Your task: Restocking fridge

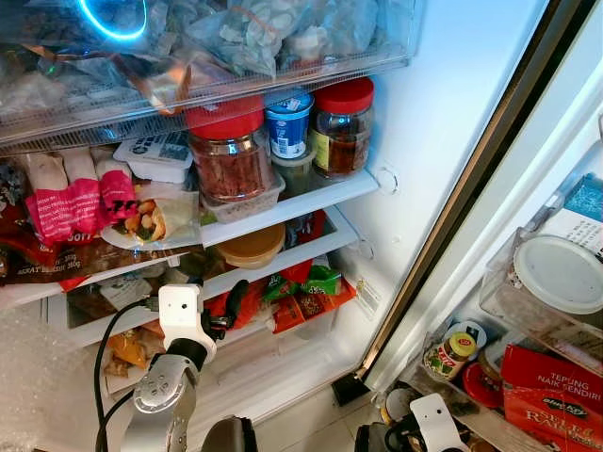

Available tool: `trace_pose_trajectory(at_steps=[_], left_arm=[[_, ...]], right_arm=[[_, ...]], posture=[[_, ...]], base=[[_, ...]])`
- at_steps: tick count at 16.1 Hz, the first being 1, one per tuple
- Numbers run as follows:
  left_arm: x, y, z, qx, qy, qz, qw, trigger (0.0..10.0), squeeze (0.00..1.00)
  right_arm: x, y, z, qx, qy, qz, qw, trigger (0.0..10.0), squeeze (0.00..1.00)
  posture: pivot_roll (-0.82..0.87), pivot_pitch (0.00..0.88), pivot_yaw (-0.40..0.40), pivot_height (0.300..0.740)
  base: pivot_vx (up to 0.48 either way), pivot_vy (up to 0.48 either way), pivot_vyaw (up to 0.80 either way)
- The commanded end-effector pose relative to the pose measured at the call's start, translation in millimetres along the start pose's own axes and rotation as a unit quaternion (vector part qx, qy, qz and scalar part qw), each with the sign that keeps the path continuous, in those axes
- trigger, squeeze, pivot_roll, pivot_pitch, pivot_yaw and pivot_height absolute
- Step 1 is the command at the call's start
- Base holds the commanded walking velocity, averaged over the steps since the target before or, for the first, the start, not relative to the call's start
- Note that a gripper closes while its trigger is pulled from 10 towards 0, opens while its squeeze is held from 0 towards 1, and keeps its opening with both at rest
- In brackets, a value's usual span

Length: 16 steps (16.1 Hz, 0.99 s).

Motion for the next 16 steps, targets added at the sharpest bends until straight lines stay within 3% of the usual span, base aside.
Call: trace_pose_trajectory(at_steps=[1,4,16], left_arm=[[-0.3,-1.8,-1.8,-0.003,0.004,0.000,1.000,10.0,0.00],[6.9,1.4,-5.2,0.006,0.069,-0.002,0.998,10.0,0.00],[8.4,2.0,-7.3,0.010,0.067,0.000,0.998,10.0,0.00]], right_arm=[[-19.8,-14.1,-42.3,-0.086,0.000,0.034,0.996,10.0,0.00],[-21.1,-13.7,-41.4,-0.085,0.009,0.031,0.996,10.0,0.00],[-21.6,-13.4,-40.7,-0.084,0.009,0.033,0.996,10.0,0.00]], posture=[[-0.08,0.093,-0.007,0.631],[-0.07,0.097,0.000,0.631],[-0.07,0.101,0.002,0.631]], base=[[0.000,0.000,0.00],[-0.195,0.000,0.00],[-0.340,0.000,0.00]])
Point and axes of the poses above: a point about 5 cm out from each wrist's last joint towards the gripper, its own y axis pointing out of the wrist towards the gripper, its own z axis along the axis of the wrist's last joint, x = y × z, the point moved 1 cm from there along y, pointing out of the wrist towards the gripper, and after that the axes turned 8 degrees about -y, right-handed, at the moved point
